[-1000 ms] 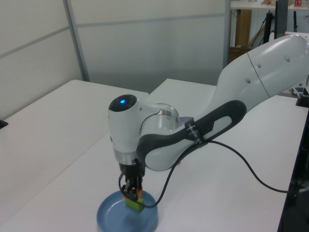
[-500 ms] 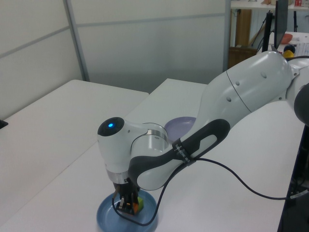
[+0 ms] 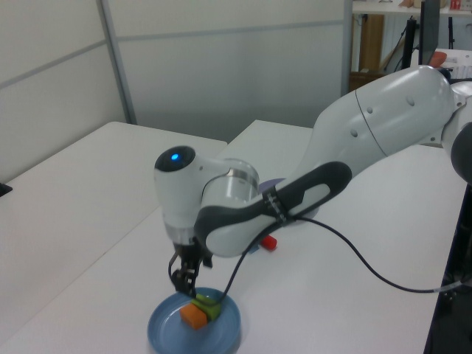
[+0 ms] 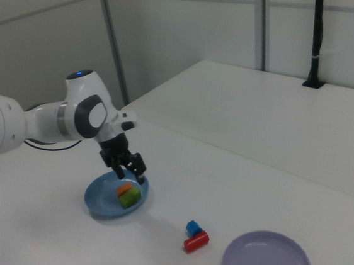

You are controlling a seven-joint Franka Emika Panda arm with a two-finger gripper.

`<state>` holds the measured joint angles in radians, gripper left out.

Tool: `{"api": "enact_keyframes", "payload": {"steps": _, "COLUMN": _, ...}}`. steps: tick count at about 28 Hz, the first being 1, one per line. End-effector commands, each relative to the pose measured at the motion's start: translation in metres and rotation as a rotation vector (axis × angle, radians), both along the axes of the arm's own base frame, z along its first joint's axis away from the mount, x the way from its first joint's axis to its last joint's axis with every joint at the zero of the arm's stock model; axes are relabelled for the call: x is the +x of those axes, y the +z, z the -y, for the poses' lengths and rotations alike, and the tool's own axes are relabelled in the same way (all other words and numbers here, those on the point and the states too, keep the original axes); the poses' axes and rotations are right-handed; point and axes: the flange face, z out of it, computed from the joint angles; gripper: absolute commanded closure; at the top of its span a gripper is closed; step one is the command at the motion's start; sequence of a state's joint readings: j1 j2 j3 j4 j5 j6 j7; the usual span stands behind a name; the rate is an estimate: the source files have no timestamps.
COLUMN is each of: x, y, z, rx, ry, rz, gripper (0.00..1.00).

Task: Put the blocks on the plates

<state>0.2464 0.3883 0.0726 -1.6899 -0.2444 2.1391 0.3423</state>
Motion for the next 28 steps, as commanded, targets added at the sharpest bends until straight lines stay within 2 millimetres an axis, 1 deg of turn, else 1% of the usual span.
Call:
{"api": "enact_keyframes", "payload": {"steps": 1, "x": 0.012, "y": 0.004, "z": 0.064, "rx": -0.048, "ry": -0.096, "rz": 0.011, "gripper": 0.00}}
{"api": "enact_keyframes", "payload": {"steps": 2, "x": 0.014, "y": 0.002, "z": 0.075, "rx": -0.054, "ry": -0.112, "rz": 0.008, "gripper": 0.00}}
{"api": "enact_keyframes", "payload": {"steps": 5, "x": 0.017, "y": -0.005, "z": 0.096, "rx": -0.061, "ry": -0.145, "rz": -0.004, "gripper": 0.00}}
{"api": "enact_keyframes", "payload": {"steps": 6, "x": 0.019, "y": -0.008, "z": 0.113, "rx": -0.063, "ry": -0.170, "rz": -0.009, "gripper": 0.00}}
{"api": "enact_keyframes", "payload": {"steps": 10, "x": 0.023, "y": -0.020, "z": 0.153, "rx": -0.057, "ry": -0.238, "rz": -0.027, "gripper": 0.00}}
{"api": "enact_keyframes", "payload": {"steps": 11, "x": 0.025, "y": -0.026, "z": 0.173, "rx": -0.052, "ry": -0.275, "rz": -0.033, "gripper": 0.00}}
{"api": "enact_keyframes", "payload": {"steps": 13, "x": 0.026, "y": -0.037, "z": 0.188, "rx": -0.050, "ry": -0.302, "rz": -0.048, "gripper": 0.00}}
{"api": "enact_keyframes", "payload": {"steps": 17, "x": 0.027, "y": -0.052, "z": 0.201, "rx": -0.039, "ry": -0.330, "rz": -0.069, "gripper": 0.00}}
{"api": "enact_keyframes", "payload": {"steps": 23, "x": 0.025, "y": -0.056, "z": 0.211, "rx": -0.037, "ry": -0.348, "rz": -0.077, "gripper": 0.07}}
{"api": "enact_keyframes", "payload": {"steps": 28, "x": 0.025, "y": -0.054, "z": 0.211, "rx": -0.036, "ry": -0.346, "rz": -0.076, "gripper": 0.08}}
